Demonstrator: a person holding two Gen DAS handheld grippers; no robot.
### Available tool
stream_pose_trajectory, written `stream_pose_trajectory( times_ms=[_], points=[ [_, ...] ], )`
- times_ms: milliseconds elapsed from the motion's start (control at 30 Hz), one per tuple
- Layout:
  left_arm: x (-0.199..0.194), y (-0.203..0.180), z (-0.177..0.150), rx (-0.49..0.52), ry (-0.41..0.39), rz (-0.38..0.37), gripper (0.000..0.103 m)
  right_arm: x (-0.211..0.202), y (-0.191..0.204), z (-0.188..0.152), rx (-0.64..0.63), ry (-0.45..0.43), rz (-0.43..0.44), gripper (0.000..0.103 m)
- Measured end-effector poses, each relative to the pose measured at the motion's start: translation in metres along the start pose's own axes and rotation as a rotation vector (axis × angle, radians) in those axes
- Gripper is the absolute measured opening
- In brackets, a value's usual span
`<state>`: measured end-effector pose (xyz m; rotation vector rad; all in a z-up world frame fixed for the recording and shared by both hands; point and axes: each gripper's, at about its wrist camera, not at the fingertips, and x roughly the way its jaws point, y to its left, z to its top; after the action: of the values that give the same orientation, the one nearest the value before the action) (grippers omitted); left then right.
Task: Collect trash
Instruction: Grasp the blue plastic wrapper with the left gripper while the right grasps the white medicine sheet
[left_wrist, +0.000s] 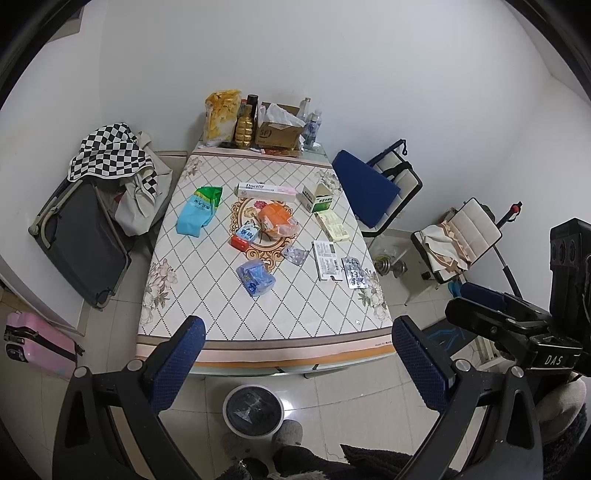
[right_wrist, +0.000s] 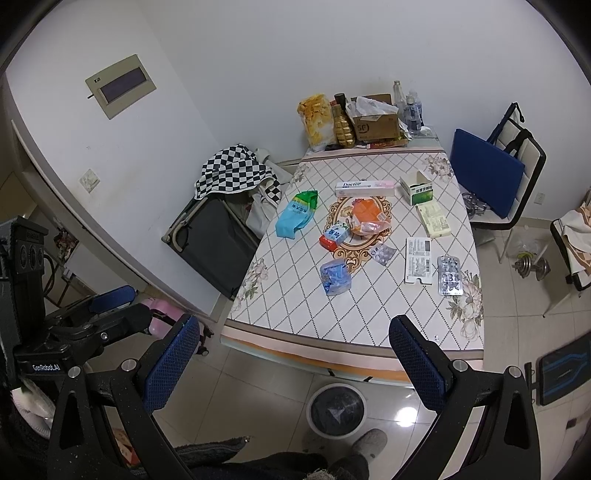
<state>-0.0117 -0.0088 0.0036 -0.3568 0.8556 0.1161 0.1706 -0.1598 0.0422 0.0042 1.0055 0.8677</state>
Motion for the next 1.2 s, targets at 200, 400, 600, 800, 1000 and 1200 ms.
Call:
stream_pose_trajectory(
  times_ms=[200, 400, 600, 800, 1000, 1200],
  points=[
    [0.006, 0.011, 0.012, 0.012, 0.02, 0.014, 0.103, 0.007, 0.001, 0.005, 0.029, -0.004, -0.008, 0.103],
    [0.053, 0.027, 0.031, 0.067, 0.029, 0.245, 0.103, 0.031, -0.027, 0.013, 0.201, -0.025, -0.12, 0.103],
    [0.17, 0.063, 0.046, -0.031, 0.184, 0.349, 0.103, 0.111, -0.114, 0.032, 0.335, 0.071, -0.301, 0.103],
    [0.31, 0.087, 0.055, -0.223, 0.406, 0.346, 0.103, 0.236, -0.221, 0.06, 0.356, 0.266, -0.377, 0.103],
    [0.428, 0.105, 0.047, -0.388, 0.578, 0.335, 0.1, 0.358, -0.3, 0.082, 0.329, 0.461, -0.379, 0.103],
    [0.483, 0.119, 0.034, -0.451, 0.639, 0.371, 0.063, 0.432, -0.316, 0.088, 0.287, 0.563, -0.344, 0.103]
  ],
)
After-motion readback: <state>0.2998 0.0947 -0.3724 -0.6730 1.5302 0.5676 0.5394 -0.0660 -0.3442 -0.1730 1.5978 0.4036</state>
